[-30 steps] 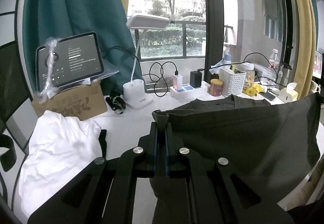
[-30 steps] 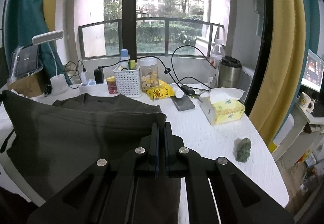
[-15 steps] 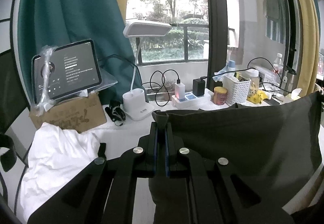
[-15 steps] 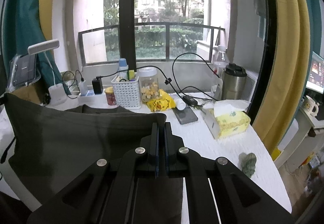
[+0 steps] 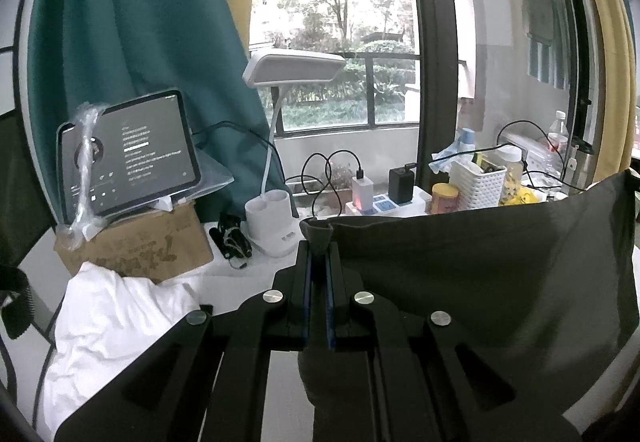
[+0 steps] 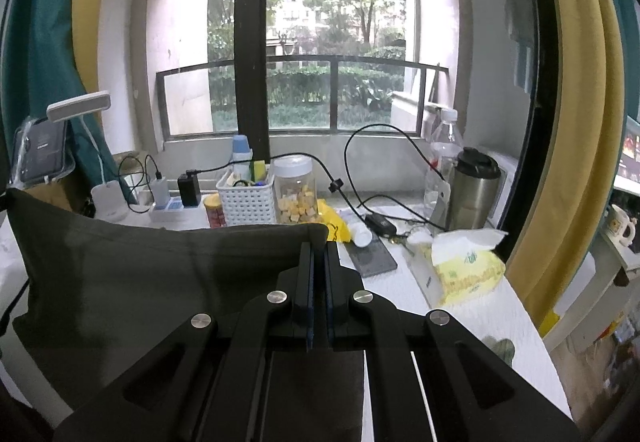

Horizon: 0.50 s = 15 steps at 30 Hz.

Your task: Fold small clothes

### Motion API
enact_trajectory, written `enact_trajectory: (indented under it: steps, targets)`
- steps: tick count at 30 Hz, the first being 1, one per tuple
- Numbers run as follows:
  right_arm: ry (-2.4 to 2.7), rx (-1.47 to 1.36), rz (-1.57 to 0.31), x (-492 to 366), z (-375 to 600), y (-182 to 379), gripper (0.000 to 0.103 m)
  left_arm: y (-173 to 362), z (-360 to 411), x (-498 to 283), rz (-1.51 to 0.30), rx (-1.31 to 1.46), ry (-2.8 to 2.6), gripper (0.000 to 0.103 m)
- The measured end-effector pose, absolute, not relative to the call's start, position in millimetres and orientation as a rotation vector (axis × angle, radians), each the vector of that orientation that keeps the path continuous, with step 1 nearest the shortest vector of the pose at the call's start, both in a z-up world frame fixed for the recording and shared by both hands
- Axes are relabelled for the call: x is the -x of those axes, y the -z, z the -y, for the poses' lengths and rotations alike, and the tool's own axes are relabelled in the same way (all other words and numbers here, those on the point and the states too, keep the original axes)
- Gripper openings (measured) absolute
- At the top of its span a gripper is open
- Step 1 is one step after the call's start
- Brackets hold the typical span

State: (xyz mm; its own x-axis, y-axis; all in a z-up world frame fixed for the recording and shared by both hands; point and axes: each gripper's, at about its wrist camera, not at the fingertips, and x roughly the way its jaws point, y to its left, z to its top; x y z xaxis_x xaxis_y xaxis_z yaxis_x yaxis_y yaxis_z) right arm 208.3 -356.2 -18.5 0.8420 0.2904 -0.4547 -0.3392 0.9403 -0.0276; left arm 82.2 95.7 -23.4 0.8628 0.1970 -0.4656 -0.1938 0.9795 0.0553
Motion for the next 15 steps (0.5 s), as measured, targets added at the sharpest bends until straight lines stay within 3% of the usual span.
enact_trajectory:
  steps: [15]
  targets:
    - [-0.332,0.155,-0.495,-263.7,334.2,29.3,0.005,37.5,-115.6,-132.0,-0.498,0.000,-0.205,0.004]
